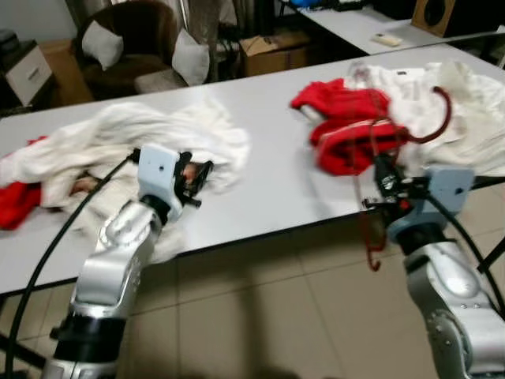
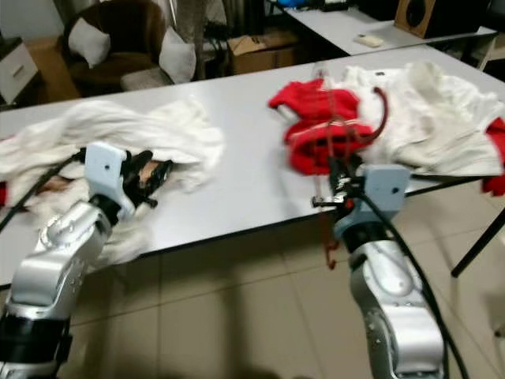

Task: Hang hanger

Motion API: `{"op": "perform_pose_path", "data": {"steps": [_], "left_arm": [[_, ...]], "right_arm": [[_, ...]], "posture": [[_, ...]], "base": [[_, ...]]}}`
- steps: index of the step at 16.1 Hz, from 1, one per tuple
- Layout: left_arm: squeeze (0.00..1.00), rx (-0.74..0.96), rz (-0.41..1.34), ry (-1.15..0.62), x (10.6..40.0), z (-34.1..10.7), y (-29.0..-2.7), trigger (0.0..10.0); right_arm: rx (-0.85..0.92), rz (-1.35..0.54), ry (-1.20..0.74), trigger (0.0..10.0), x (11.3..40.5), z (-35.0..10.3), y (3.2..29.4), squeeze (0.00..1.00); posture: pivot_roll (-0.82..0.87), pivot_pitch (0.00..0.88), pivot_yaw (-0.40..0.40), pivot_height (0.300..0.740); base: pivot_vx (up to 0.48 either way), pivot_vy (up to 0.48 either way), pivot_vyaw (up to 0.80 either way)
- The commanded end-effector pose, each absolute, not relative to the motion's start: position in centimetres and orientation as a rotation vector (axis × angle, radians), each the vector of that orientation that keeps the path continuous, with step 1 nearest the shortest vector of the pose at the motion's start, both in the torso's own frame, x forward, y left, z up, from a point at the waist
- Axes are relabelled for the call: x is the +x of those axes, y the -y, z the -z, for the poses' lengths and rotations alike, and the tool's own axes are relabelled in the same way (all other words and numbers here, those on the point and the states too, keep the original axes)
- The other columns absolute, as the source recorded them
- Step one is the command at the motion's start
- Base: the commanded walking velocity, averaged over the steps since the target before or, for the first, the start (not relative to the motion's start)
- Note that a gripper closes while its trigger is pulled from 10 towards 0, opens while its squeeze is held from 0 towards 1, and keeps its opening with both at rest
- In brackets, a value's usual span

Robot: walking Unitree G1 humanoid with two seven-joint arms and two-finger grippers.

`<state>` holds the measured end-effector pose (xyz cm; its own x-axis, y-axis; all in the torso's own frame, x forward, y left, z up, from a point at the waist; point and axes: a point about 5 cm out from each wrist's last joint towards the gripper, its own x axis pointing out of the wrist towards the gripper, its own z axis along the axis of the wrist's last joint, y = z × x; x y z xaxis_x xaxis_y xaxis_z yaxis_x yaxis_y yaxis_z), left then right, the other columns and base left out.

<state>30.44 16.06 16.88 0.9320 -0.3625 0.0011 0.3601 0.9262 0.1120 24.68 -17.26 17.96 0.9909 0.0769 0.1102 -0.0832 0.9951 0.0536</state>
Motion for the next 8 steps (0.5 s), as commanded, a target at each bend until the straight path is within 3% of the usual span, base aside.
{"op": "perform_pose_path", "data": {"steps": [1,5,7,8], "left_arm": [[0.0,0.133,0.348,0.003,30.37,-16.59,-16.89,10.0],[0.0,0.135,0.359,0.0,30.42,-16.49,-16.76,10.0],[0.0,0.154,0.365,0.018,30.56,-16.78,-16.67,10.0],[0.0,0.171,0.375,0.015,30.56,-16.71,-16.45,10.0]], "right_arm": [[0.066,-0.099,0.125,10.0,24.62,-18.27,16.69,0.0],[0.079,-0.073,0.122,10.0,24.43,-17.95,16.99,0.0],[0.079,-0.07,0.118,10.0,24.35,-17.74,17.04,0.0],[0.077,-0.064,0.113,10.0,24.24,-17.57,17.09,0.0]], "posture": [[-0.13,0.0,0.094,0.74],[-0.14,0.0,0.1,0.74],[-0.14,0.0,0.104,0.74],[-0.14,0.0,0.105,0.74]], "base": [[0.0,0.48,0.0],[0.0,0.48,0.0],[0.0,0.0,0.0],[0.0,-0.48,0.0]]}}
